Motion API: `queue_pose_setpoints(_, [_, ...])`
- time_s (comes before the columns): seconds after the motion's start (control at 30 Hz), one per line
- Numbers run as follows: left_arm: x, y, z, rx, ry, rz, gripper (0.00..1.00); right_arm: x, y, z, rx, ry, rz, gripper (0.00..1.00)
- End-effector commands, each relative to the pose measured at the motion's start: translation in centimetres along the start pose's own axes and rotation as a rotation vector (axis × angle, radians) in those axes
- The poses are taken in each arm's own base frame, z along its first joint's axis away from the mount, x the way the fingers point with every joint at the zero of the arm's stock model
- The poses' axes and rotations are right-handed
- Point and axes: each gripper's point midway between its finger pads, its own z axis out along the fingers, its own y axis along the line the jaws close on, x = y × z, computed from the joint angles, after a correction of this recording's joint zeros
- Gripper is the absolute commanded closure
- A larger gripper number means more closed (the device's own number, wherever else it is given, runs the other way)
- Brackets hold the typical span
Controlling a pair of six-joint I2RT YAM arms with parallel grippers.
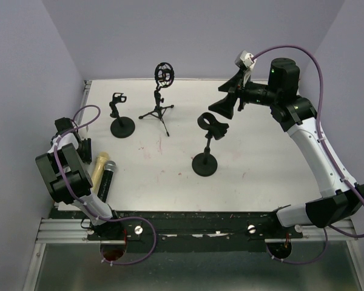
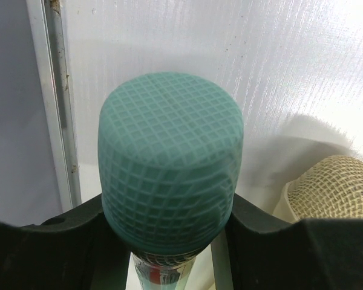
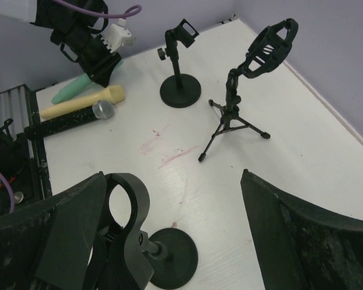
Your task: Remove the microphone from the stand
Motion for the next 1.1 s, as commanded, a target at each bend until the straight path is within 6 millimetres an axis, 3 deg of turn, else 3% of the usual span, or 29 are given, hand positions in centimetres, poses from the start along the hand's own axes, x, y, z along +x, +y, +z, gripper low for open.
queue_pose_setpoints(0.0, [1.5,-1.2,1.0,0.061,0.041,-0.014,0.46,0.0,0.0,0.1,-0.012,0.012,-0.009,0.0])
queue_pose_setpoints(0.27, [0.6,-1.6,0.3,0.095,0.019,-0.011,0.37,0.3,-0.2,0.3,-0.015,0.013,-0.011,0.0])
queue_pose_setpoints(0.5, [-0.2,-1.5,-0.9,0.1,-0.007,-0.013,0.37,0.6,-0.1,0.5,-0.035,0.012,-0.007,0.0])
queue_pose_setpoints(0.63, [-1.0,-1.2,-2.6,0.087,-0.021,-0.029,0.37,0.6,0.1,0.2,-0.027,0.021,-0.008,0.0])
queue_pose_setpoints(0.8, [-2.8,-1.3,-8.9,0.08,-0.117,-0.035,0.37,-0.5,-0.8,-0.7,0.073,0.017,0.017,0.0])
queue_pose_setpoints(0.9, [-4.8,-1.9,-13.5,0.102,-0.231,-0.011,0.37,0.0,-2.1,-1.5,0.175,0.047,0.039,0.0])
queue_pose_setpoints(1.0, [-7.9,-4.3,-18.3,0.205,-0.416,0.049,0.38,1.5,-3.7,-3.0,0.253,0.066,0.112,0.0])
queue_pose_setpoints(1.07, [-9.6,-6.9,-21.6,0.305,-0.546,0.11,0.38,2.4,-4.7,-4.1,0.27,0.069,0.201,0.01])
